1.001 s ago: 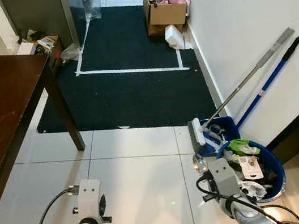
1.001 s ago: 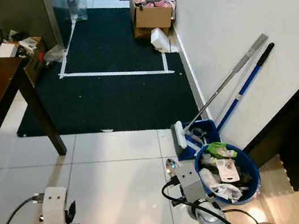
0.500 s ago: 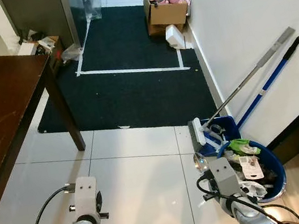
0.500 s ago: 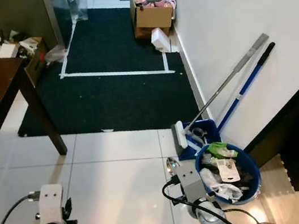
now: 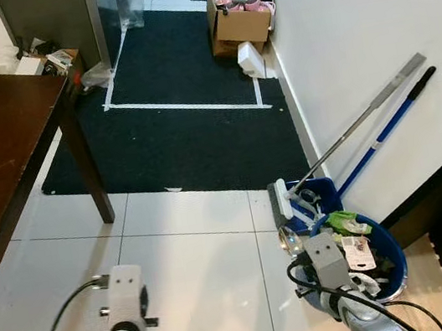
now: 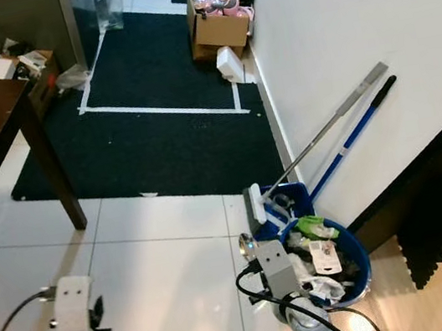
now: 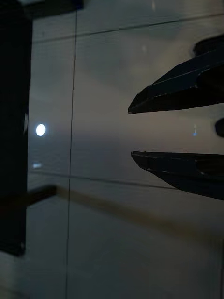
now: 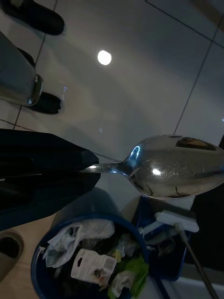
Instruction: Setting the table
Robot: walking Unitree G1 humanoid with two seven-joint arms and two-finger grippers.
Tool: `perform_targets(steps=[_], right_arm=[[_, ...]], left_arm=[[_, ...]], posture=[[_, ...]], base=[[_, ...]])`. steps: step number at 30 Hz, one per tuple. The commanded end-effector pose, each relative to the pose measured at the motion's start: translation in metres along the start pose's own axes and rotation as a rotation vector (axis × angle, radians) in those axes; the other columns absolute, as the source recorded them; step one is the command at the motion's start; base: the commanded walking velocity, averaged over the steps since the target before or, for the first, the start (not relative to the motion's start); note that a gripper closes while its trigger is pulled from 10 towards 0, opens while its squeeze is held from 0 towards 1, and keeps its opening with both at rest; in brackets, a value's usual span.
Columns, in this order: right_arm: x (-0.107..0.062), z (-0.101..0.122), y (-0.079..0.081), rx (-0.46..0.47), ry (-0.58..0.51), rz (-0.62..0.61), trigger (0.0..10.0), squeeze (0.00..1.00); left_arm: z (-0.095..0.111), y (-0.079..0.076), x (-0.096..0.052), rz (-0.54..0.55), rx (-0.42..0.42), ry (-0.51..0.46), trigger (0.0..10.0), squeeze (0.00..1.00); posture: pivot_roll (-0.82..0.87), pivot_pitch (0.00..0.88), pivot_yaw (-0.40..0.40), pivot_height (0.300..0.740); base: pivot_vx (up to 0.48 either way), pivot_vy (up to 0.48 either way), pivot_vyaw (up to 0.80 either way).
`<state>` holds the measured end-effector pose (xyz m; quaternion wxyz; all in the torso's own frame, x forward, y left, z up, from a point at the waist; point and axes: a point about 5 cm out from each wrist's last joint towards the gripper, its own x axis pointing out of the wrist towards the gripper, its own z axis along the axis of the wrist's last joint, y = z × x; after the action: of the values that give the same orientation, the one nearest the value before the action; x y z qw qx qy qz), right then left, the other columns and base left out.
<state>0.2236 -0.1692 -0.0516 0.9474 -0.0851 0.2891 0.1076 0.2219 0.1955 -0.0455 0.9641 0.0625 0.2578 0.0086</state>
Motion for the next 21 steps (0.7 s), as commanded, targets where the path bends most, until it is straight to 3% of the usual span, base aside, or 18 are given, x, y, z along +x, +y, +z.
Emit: perform_targets(steps=[1, 7, 8, 12, 16, 17, 21], right_arm=[[-0.003, -0.004, -0.002, 0.014, -0.005, -0.013, 10.0, 0.00], [-0.005, -0.010, -0.004, 0.041, 0.018, -0.074, 10.0, 0.00], [-0.005, -0.009, -0.004, 0.065, 0.011, -0.091, 10.0, 0.00], [-0.003, -0.006, -0.002, 0.135, -0.010, -0.123, 10.0, 0.00], [-0.001, -0.005, 0.007, 0.096, 0.006, -0.085, 10.0, 0.00], [-0.001, -0.008, 0.010, 0.141, 0.033, -0.083, 10.0, 0.00], [-0.001, -0.010, 0.011, 0.166, 0.051, -0.085, 10.0, 0.00]], left_arm=[[0.000, -0.006, 0.000, -0.019, -0.012, -0.005, 10.0, 0.00], [0.000, -0.007, 0.000, -0.027, 0.019, -0.002, 10.0, 0.00], [-0.001, -0.006, 0.000, -0.030, 0.023, 0.002, 10.0, 0.00], [0.000, 0.000, 0.000, -0.043, 0.038, 0.007, 10.0, 0.00], [-0.001, 0.004, 0.001, -0.040, 0.044, 0.024, 10.0, 0.00], [0.000, 0.001, 0.002, -0.042, 0.044, 0.029, 10.0, 0.00], [0.001, -0.007, 0.004, -0.072, 0.027, 0.041, 10.0, 0.00]], posture=[[0.10, 0.000, -0.095, 0.740], [0.10, 0.000, -0.059, 0.740], [0.10, 0.000, -0.011, 0.740], [0.08, 0.000, 0.024, 0.740], [0.08, 0.000, 0.034, 0.740], [0.07, 0.000, 0.030, 0.740], [0.07, 0.000, 0.018, 0.740]], base=[[0.000, 0.000, 0.00], [0.000, 0.000, 0.00], [0.000, 0.000, 0.00], [0.000, 0.000, 0.00], [0.000, 0.000, 0.00], [0.000, 0.000, 0.00], [0.000, 0.000, 0.00]])
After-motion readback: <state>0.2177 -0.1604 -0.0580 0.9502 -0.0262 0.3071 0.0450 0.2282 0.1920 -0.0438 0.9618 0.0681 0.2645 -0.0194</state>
